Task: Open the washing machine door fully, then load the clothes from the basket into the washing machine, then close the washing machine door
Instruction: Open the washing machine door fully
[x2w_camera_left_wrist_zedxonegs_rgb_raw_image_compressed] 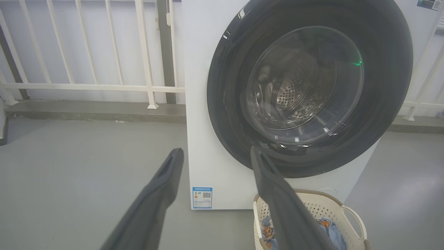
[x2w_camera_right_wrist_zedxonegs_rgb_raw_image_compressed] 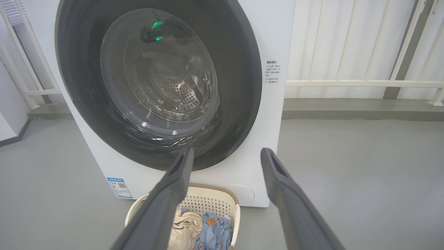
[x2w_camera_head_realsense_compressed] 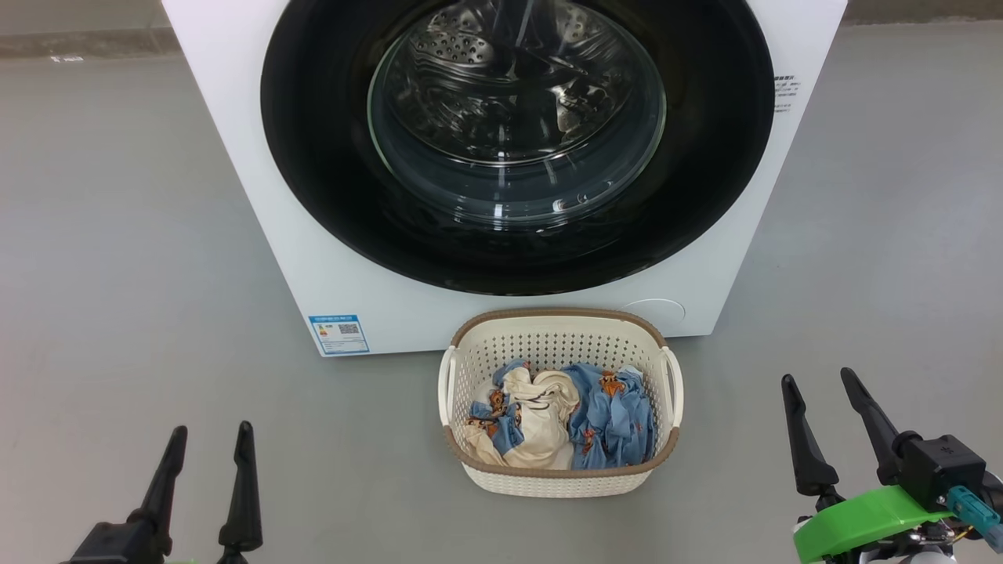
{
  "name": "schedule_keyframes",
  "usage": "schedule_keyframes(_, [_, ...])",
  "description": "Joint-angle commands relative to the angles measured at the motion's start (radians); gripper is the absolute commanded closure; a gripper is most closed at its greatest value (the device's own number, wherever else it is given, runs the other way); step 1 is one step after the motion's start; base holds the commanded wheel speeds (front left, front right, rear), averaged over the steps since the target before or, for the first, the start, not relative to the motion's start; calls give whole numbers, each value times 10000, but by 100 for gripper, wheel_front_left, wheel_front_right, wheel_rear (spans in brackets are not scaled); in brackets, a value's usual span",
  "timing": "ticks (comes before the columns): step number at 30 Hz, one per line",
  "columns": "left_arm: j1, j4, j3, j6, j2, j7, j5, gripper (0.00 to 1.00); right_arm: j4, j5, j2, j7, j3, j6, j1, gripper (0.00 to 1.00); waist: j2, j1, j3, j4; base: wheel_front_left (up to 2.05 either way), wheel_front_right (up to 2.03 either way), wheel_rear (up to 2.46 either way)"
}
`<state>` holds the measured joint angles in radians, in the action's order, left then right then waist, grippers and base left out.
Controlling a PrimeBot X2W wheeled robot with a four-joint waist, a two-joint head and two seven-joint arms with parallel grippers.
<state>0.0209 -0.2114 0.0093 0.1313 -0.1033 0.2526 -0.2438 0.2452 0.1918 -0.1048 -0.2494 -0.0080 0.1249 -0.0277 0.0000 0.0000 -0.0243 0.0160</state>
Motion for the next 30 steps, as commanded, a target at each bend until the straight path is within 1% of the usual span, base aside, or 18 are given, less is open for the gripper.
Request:
schedule_keyframes(1, [332,181,352,-6,-124,91,101,0,-289,-72,-110,-124,144,58,-53,0,0,0,-8,-6,39,39,-78])
schedule_keyframes(9, [365,205,394,-6,-120,91,179,0,-363,-80,-90,-124,111,58,-51,0,0,0,-133,-66,75,75,-149])
schedule_keyframes(28, [541,191,353,-6,-116,92,144,0,-463,-149,-15,-124,26,58,-142,0,0,0,-373,-88,122,122,-244])
schedule_keyframes(30, [566,234,333,-6,-67,92,-86,0,-465,-157,-11,-124,17,58,-159,0,0,0,-390,-87,123,123,-245])
